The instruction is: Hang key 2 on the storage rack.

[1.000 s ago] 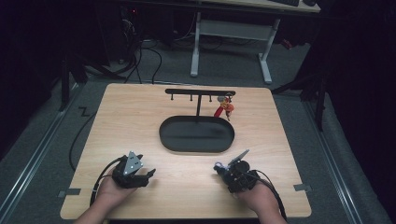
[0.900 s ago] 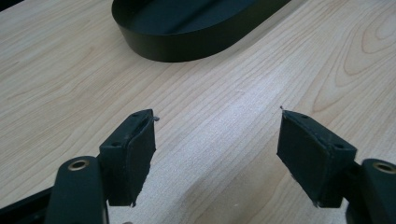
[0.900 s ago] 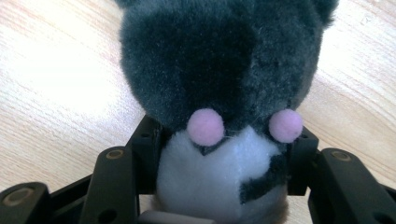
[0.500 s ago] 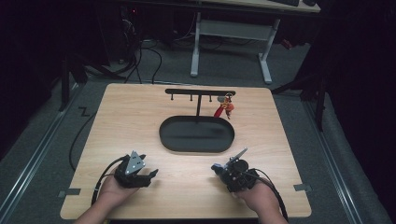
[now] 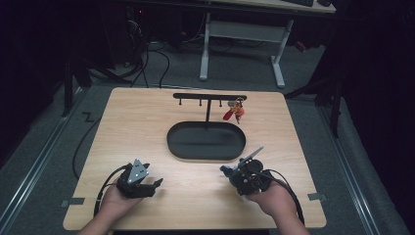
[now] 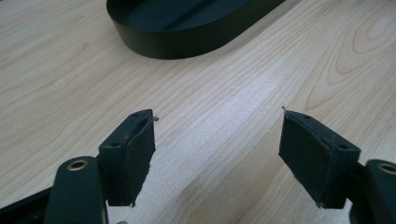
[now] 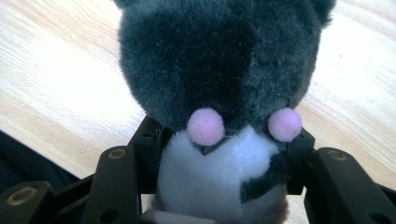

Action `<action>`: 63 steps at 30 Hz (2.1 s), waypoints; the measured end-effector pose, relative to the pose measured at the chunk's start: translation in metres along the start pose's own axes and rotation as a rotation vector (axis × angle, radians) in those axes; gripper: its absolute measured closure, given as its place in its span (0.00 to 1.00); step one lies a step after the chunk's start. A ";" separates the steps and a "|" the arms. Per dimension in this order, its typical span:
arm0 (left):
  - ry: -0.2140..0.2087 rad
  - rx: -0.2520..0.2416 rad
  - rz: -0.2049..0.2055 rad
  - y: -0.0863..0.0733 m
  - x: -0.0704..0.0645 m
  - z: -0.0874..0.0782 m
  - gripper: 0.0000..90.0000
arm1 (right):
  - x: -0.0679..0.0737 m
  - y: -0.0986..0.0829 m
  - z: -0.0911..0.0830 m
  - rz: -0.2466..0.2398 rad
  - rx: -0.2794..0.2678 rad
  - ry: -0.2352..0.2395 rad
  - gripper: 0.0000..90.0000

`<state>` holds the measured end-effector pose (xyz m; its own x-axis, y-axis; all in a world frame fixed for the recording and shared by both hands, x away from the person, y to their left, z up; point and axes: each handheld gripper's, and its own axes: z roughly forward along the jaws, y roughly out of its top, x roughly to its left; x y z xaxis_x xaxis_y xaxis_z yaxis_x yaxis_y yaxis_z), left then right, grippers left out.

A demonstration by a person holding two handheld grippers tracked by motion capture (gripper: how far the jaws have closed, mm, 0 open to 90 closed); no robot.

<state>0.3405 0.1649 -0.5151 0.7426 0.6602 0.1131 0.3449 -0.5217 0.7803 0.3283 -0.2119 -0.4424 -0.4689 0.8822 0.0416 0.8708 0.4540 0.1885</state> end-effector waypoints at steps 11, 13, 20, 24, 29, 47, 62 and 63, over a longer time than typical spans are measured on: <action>0.025 -0.003 0.028 0.002 -0.005 -0.002 0.24 | -0.003 0.012 -0.023 -0.006 0.011 0.008 0.53; 0.032 -0.008 0.033 0.002 -0.006 -0.002 0.22 | -0.003 0.014 -0.027 0.001 0.009 0.015 0.53; 0.030 -0.004 0.023 0.003 -0.001 0.002 0.18 | -0.009 0.022 -0.044 0.018 -0.027 0.026 0.53; 0.025 -0.001 0.027 0.003 -0.002 0.002 0.18 | -0.015 0.028 -0.048 0.027 -0.034 0.032 0.53; 0.021 -0.005 0.026 0.004 -0.003 0.002 0.18 | -0.019 0.039 -0.052 0.024 -0.023 0.016 0.53; 0.004 0.004 0.041 0.004 -0.003 0.001 0.19 | -0.015 0.087 -0.074 0.009 -0.022 0.013 0.53; 0.000 0.004 0.039 0.003 -0.002 0.000 0.19 | -0.019 0.122 -0.095 0.013 -0.015 -0.016 0.53; -0.001 0.004 0.039 0.003 -0.002 0.000 0.19 | -0.019 0.125 -0.096 0.005 -0.015 -0.015 0.53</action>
<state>0.3405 0.1618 -0.5130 0.7557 0.6392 0.1428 0.3182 -0.5488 0.7730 0.4316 -0.1843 -0.3252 -0.4623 0.8863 0.0277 0.8708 0.4479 0.2027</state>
